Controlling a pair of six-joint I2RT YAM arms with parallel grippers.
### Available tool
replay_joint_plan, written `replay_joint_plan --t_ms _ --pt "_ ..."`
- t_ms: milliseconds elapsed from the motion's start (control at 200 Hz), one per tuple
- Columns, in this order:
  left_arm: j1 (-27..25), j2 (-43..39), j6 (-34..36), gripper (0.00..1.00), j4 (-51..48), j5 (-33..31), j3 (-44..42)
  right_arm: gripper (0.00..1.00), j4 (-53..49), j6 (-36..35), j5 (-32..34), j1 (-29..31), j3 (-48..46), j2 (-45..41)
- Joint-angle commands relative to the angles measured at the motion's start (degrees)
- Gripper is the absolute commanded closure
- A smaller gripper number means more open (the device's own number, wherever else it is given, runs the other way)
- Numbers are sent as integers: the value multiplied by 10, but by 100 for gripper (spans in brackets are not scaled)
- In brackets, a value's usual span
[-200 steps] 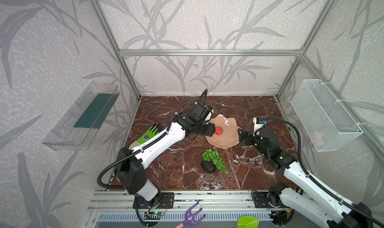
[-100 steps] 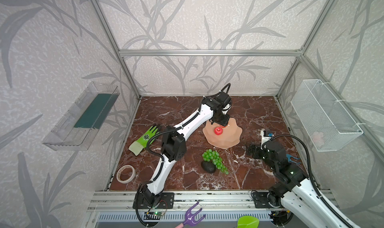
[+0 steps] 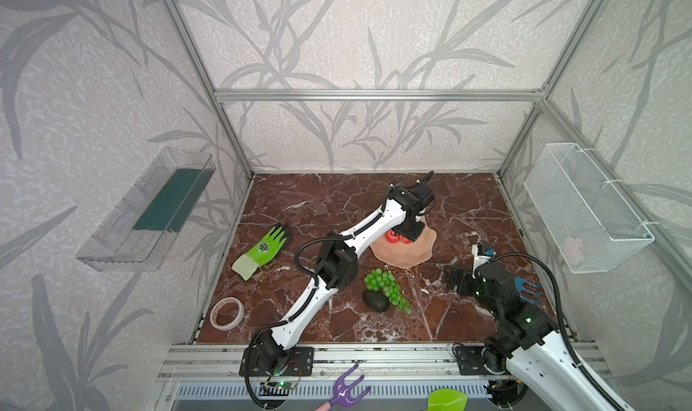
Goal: Place and organize the fake fruits in the fruit bowl
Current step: 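Lift the larger apple with the left gripper and carry it over the bowl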
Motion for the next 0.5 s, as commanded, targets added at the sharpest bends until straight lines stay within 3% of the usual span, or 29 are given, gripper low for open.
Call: replay_joint_plan --t_ms 0,495 --pt "-5 -1 -3 53 2 -35 -1 5 3 11 -7 -1 -1 -5" --pt "-11 39 -19 49 31 -40 -4 6 24 39 -13 -1 -12 -14"
